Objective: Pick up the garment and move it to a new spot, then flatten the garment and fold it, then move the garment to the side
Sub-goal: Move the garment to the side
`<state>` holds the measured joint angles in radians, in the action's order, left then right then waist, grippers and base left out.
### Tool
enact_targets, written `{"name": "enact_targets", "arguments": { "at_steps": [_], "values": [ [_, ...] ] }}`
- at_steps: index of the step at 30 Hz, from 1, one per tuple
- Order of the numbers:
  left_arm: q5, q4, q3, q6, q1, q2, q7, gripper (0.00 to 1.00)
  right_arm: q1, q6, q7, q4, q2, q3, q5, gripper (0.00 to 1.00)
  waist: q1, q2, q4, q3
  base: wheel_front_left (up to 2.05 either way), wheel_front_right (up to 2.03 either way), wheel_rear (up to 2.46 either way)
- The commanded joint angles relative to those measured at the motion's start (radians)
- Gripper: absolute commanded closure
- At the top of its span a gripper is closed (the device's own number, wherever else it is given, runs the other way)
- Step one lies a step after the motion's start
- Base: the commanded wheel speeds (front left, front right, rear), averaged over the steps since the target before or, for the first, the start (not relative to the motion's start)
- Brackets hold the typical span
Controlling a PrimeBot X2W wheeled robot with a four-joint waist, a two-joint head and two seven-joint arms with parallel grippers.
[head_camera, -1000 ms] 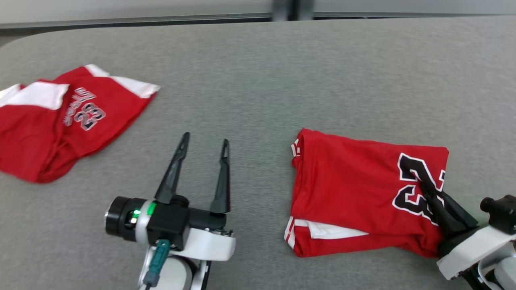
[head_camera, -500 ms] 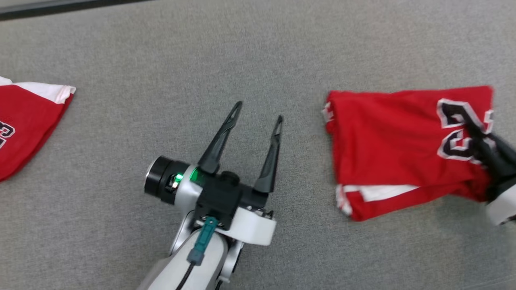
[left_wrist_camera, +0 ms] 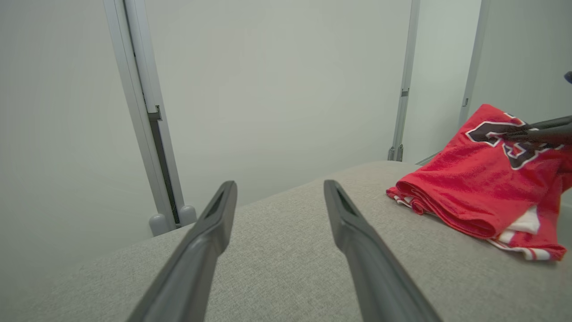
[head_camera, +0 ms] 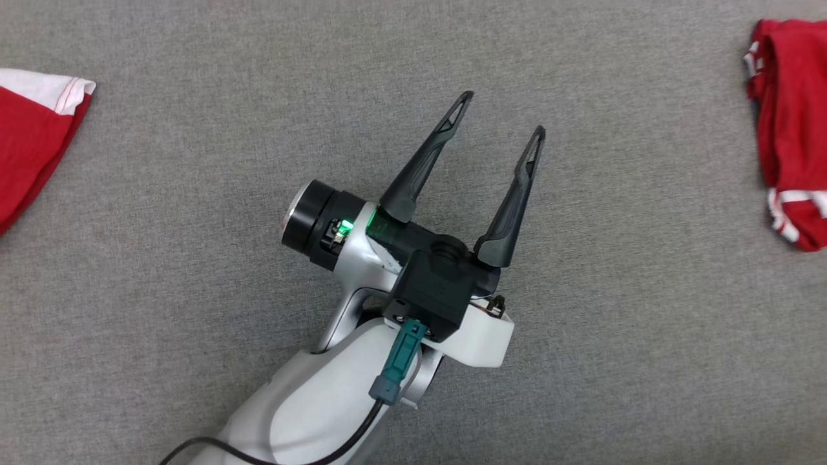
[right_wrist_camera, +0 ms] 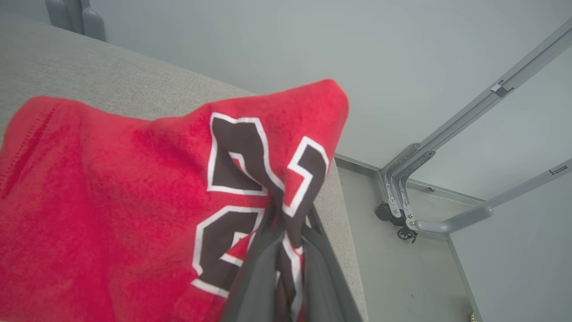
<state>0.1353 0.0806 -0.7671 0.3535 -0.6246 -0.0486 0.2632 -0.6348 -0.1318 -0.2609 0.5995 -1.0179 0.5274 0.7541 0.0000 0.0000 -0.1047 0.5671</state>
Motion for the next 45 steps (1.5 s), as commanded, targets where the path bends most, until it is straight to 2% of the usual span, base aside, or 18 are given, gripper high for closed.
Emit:
{"name": "enact_targets", "arguments": {
  "at_steps": [1, 5, 6, 7, 8, 11, 15, 20, 21, 26, 34, 40, 45],
  "values": [
    [0.005, 0.005, -0.01, 0.012, -0.032, -0.004, -0.001, 0.0, -0.025, 0.002, -0.005, 0.019, -0.009, -0.015, 0.006, 1.0, 0.0, 0.0, 0.012, 0.03, 0.0, 0.0, 0.0],
    [0.009, 0.013, -0.038, 0.038, -0.068, -0.004, -0.002, 0.0, -0.05, 0.002, -0.005, 0.073, -0.009, -0.038, 0.016, 1.0, 0.0, 0.0, 0.023, 0.065, 0.0, 0.0, 0.0],
    [0.01, 0.015, -0.043, 0.045, -0.074, -0.004, -0.002, 0.0, -0.055, 0.002, -0.005, 0.088, -0.006, -0.042, 0.021, 0.65, 0.0, 0.0, 0.025, 0.073, 0.0, 0.0, 0.0],
    [0.012, 0.018, -0.049, 0.05, -0.08, -0.004, -0.002, 0.0, -0.062, 0.002, -0.005, 0.102, -0.003, -0.046, 0.023, 0.14, 0.0, 0.0, 0.027, 0.078, 0.0, 0.0, 0.0],
    [0.015, 0.021, -0.054, 0.055, -0.085, -0.004, -0.001, 0.0, -0.069, 0.002, -0.005, 0.115, 0.004, -0.055, 0.031, 0.0, 0.0, 0.0, 0.028, 0.081, 0.0, 0.0, 0.0],
    [0.026, 0.033, -0.059, 0.07, -0.086, -0.004, 0.0, 0.0, -0.076, 0.002, -0.005, 0.154, 0.025, -0.092, 0.023, 0.0, 0.0, 0.0, 0.024, 0.081, 0.0, 0.0, 0.0],
    [0.042, 0.052, -0.053, 0.077, -0.063, -0.005, 0.001, 0.0, -0.042, 0.002, -0.005, 0.138, 0.09, -0.195, 0.019, 0.0, 0.0, 0.0, 0.011, 0.051, 0.0, 0.0, 0.0],
    [0.076, 0.056, -0.023, 0.072, -0.01, -0.03, 0.002, 0.0, 0.073, 0.002, -0.005, 0.009, 0.2, -0.345, -0.01, 0.0, 0.0, 0.0, -0.016, -0.014, 0.0, 0.0, 0.0],
    [0.076, 0.056, -0.023, 0.072, -0.01, -0.03, 0.002, 0.0, 0.073, 0.002, -0.005, 0.009, 0.2, -0.345, -0.01, 0.0, 0.0, 0.0, -0.016, -0.014, 0.0, 0.0, 0.0],
    [0.104, 0.041, 0.014, 0.064, 0.057, -0.063, 0.003, 0.0, 0.208, 0.002, -0.005, -0.156, 0.319, -0.445, -0.064, 0.0, 0.0, 0.0, -0.03, -0.081, 0.0, 0.0, 0.0],
    [0.139, -0.015, 0.106, 0.072, 0.182, -0.099, 0.003, 0.0, 0.383, 0.002, -0.005, -0.402, 0.464, -0.479, -0.146, 0.0, 0.0, 0.0, 0.009, -0.171, 0.0, 0.0, 0.0],
    [0.153, -0.059, 0.189, 0.081, 0.298, -0.124, 0.002, 0.0, 0.483, 0.002, -0.003, -0.524, 0.52, -0.455, -0.195, 0.0, 0.0, 0.0, 0.075, -0.239, 0.0, 0.0, 0.0],
    [0.179, -0.086, 0.273, 0.068, 0.402, -0.152, 0.002, 0.0, 0.554, 0.002, -0.003, -0.589, 0.554, -0.44, -0.235, 0.0, 0.0, 0.0, 0.125, -0.294, 0.0, 0.0, 0.0]
  ]
}}
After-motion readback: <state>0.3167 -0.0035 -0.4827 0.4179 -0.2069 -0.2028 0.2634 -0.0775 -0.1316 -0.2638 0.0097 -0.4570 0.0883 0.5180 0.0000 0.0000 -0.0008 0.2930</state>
